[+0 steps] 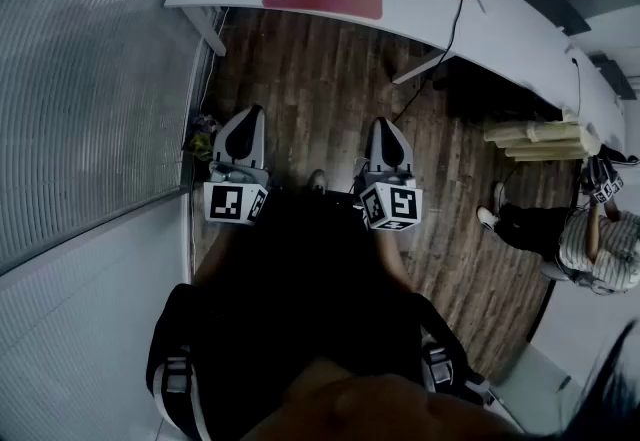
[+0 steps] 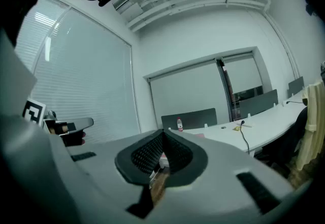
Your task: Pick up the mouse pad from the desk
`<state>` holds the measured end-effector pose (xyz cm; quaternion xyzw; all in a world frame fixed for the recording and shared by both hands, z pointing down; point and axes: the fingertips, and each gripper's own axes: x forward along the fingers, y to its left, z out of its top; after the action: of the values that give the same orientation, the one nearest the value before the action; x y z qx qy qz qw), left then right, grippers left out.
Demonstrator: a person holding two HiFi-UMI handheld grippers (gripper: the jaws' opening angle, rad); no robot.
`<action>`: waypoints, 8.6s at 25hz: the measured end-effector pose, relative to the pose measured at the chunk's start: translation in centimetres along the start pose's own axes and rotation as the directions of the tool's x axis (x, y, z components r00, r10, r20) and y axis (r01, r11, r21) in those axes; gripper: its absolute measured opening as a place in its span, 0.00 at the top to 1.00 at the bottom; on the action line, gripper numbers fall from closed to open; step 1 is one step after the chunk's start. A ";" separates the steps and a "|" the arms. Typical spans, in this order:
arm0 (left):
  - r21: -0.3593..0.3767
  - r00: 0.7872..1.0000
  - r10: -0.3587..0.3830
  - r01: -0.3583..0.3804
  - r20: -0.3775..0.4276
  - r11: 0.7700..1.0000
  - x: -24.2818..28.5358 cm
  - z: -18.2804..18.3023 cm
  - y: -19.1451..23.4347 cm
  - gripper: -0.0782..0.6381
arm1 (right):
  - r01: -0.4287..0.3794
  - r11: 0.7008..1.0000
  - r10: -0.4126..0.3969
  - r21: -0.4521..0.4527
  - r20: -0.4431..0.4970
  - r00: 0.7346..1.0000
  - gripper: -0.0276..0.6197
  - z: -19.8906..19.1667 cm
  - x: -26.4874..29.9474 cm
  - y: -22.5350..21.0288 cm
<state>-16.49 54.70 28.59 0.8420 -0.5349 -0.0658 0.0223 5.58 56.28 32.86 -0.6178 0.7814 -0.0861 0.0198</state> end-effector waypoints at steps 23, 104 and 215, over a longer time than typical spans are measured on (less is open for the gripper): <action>0.024 0.999 0.032 -0.031 -0.021 0.999 2.7 -1.5 -3.5 0.88 | -0.036 0.999 0.036 0.028 -0.007 0.999 0.96 0.1 0.8 -4.7; -0.111 0.976 -0.080 0.058 -0.203 0.992 50.1 -9.8 22.0 0.88 | 0.061 0.996 -0.051 0.060 -0.157 0.986 0.96 -0.2 53.1 -14.2; -0.089 0.393 0.010 -0.234 -0.920 0.968 59.0 -46.7 34.2 0.54 | 0.126 0.989 -0.003 0.077 -0.841 0.540 0.56 -29.2 67.2 -36.0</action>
<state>-16.21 -14.79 73.34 0.6916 -0.4861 0.3524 0.4015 20.41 -13.57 72.41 -0.5272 0.6649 -0.4217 -0.3196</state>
